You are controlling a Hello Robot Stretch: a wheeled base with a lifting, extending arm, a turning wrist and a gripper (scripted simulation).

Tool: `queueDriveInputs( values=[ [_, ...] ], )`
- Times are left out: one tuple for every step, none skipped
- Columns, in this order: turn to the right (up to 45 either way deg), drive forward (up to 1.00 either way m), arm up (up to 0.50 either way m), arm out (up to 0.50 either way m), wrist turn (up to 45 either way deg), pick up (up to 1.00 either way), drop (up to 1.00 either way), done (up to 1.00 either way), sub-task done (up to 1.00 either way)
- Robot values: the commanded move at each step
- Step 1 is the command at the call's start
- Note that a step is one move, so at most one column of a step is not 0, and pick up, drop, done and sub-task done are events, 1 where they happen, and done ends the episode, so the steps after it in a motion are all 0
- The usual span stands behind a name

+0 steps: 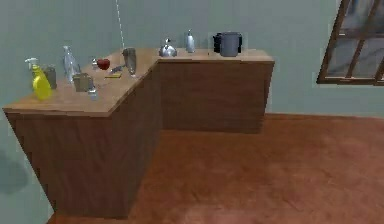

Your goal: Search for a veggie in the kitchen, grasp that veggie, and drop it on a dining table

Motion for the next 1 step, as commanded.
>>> queueDriveInputs(
  values=[
    [0.0,1.00,0.00,0.00,0.0,0.00,0.00,0.00,0.00]
  ],
)
